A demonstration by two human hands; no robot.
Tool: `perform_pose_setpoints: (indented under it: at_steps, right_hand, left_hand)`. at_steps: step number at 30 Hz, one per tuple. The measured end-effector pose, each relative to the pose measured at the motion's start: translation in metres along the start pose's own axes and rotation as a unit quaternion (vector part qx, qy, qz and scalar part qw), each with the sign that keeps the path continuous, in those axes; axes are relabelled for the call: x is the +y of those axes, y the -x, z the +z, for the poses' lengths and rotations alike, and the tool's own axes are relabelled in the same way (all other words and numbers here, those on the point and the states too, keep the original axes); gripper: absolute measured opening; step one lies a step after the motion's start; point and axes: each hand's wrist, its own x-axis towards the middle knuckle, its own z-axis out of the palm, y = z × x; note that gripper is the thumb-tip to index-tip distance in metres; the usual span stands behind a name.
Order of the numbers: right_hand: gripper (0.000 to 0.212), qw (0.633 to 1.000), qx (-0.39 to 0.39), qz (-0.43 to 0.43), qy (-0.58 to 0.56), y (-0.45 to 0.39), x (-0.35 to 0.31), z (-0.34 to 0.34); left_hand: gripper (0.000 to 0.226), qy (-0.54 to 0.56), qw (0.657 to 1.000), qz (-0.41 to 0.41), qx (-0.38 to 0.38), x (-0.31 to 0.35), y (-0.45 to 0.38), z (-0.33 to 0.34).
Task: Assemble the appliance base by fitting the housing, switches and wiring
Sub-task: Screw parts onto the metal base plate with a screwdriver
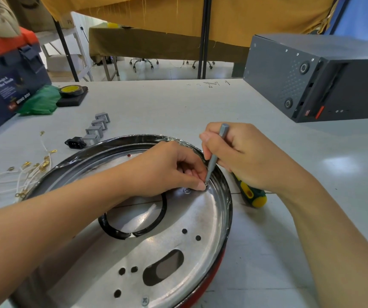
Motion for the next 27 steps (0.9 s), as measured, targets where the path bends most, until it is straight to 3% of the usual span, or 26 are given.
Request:
perform_pose_setpoints:
  at_steps: [6, 16, 23, 27]
  right_hand:
    - [0.014, 0.996, -0.065, 0.037, 0.054, -0.003, -0.013, -0.019]
    - [0.017, 0.95, -0.237, 0.066, 0.191, -0.022, -0.041, -0.039]
    - [0.016, 0.958, -0.219, 0.075, 0.172, -0.022, -0.041, -0.037]
    - [0.017, 0.956, -0.203, 0.078, 0.2, -0.024, -0.041, -0.034]
  left_hand:
    - [0.009, 0.003, 1.0, 0.002, -0.001, -0.001, 0.0, 0.0]
    - [0.015, -0.044, 0.999, 0.008, -0.021, 0.007, 0.005, -0.006]
    - [0.026, -0.27, 0.959, 0.045, -0.071, 0.02, 0.021, -0.021]
    - [0.04, -0.329, 0.936, 0.057, -0.11, 0.021, 0.036, -0.021]
